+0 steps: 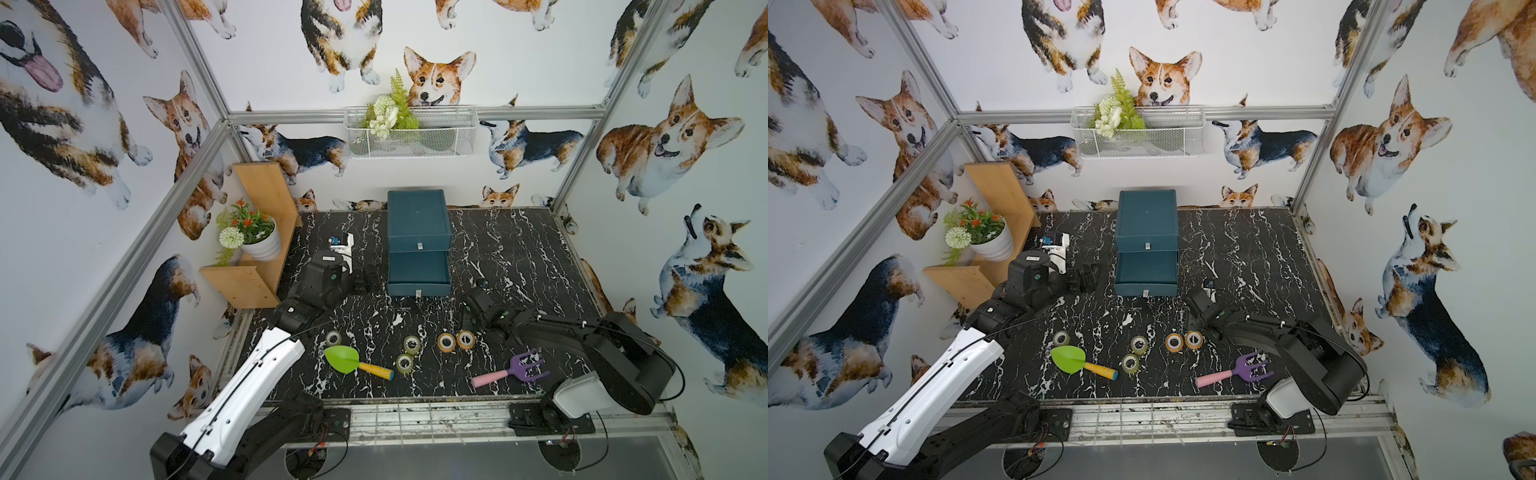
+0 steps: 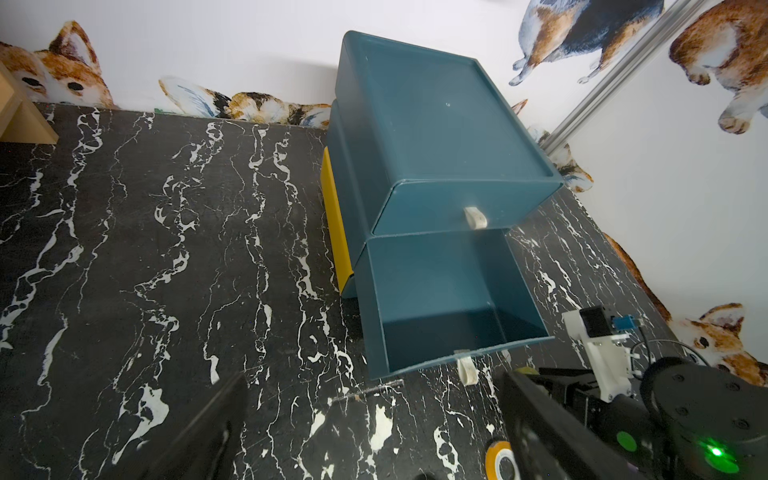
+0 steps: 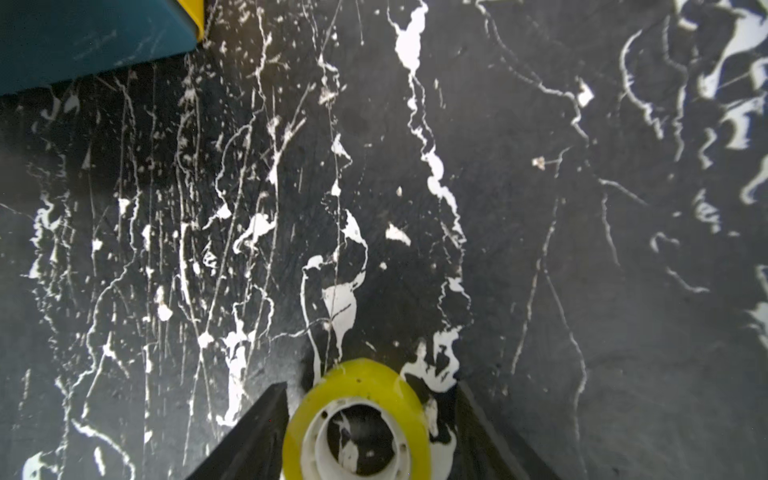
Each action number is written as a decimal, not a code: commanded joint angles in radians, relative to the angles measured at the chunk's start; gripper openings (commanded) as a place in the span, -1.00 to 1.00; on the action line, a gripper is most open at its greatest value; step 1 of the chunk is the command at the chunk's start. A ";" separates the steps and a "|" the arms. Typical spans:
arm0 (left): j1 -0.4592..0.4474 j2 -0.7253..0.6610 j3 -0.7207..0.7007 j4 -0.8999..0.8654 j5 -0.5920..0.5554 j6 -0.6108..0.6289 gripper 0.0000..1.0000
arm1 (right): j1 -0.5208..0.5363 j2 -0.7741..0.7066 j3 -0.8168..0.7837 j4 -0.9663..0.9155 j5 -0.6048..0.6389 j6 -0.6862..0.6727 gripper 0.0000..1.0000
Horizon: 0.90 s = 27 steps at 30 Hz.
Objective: Place the transparent tape into the drawer according to color
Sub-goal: Pick up the tape from the center of the board.
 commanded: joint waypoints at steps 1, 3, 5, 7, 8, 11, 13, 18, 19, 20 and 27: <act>-0.001 0.006 0.004 0.004 -0.005 0.013 0.99 | -0.001 0.018 -0.002 0.016 -0.018 -0.011 0.31; -0.001 0.008 0.004 0.005 -0.004 0.013 0.99 | -0.001 0.024 -0.002 0.016 -0.020 -0.011 0.27; 0.000 0.008 0.004 0.003 -0.008 0.014 0.99 | -0.001 0.023 -0.006 0.015 -0.026 -0.006 0.27; -0.001 0.008 0.004 0.003 -0.007 0.015 0.99 | -0.001 0.012 -0.016 0.011 -0.030 -0.003 0.33; -0.001 0.008 0.004 0.003 -0.007 0.015 0.99 | -0.001 0.006 -0.019 0.005 -0.030 -0.002 0.36; -0.001 0.011 0.004 0.004 -0.004 0.014 0.99 | 0.001 -0.014 -0.023 -0.029 -0.032 -0.009 0.41; -0.001 0.012 0.004 0.006 -0.002 0.013 0.99 | 0.003 -0.030 -0.033 -0.053 -0.032 -0.008 0.40; -0.001 0.020 0.005 0.009 -0.001 0.012 0.99 | 0.013 -0.051 -0.068 -0.059 -0.035 0.004 0.27; -0.001 0.021 0.005 0.009 0.001 0.012 0.99 | 0.014 -0.049 -0.068 -0.060 -0.033 0.005 0.24; -0.001 0.022 0.007 0.009 0.000 0.013 0.99 | 0.016 -0.045 -0.068 -0.060 -0.032 0.002 0.19; -0.001 0.022 0.002 0.009 -0.001 0.008 0.99 | 0.037 -0.062 -0.050 -0.068 -0.013 -0.006 -0.07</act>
